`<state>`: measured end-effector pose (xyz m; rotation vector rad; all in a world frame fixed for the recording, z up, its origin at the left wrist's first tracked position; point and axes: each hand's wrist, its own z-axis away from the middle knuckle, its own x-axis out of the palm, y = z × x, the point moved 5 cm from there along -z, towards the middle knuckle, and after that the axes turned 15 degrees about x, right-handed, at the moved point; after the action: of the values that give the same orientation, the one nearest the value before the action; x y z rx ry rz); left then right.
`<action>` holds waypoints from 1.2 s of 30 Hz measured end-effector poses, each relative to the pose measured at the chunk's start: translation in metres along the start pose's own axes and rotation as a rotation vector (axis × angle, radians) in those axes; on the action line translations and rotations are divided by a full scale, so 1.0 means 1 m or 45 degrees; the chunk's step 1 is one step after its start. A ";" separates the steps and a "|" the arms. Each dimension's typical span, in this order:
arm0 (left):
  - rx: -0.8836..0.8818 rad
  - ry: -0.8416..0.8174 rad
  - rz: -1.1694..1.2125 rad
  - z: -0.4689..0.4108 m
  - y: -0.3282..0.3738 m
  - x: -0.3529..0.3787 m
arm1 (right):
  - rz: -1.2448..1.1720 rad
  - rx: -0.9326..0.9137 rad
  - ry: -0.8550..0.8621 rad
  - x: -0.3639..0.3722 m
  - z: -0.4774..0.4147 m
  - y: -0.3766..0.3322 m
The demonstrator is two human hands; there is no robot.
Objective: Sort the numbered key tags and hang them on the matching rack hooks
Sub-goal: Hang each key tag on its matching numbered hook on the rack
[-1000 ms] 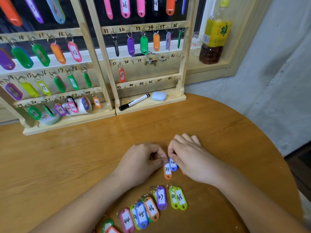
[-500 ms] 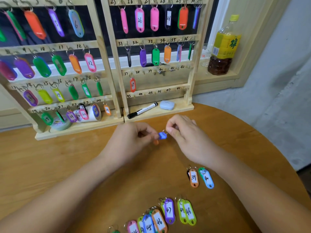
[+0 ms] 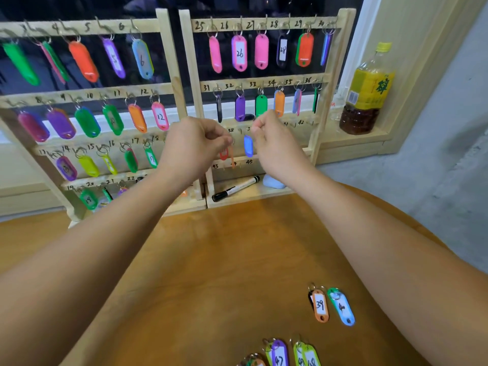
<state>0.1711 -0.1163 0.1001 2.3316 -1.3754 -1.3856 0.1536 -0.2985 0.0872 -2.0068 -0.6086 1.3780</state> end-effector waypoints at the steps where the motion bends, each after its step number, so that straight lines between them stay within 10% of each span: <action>1: 0.004 0.011 -0.013 -0.002 0.000 -0.002 | 0.004 0.008 0.013 0.002 -0.004 -0.002; 36: 0.077 -0.035 -0.057 0.050 0.041 0.041 | -0.093 0.188 -0.250 -0.053 0.139 0.109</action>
<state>0.1145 -0.1538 0.0640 2.4042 -1.3999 -1.4126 0.0080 -0.3789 0.0077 -1.7300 -0.6398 1.5406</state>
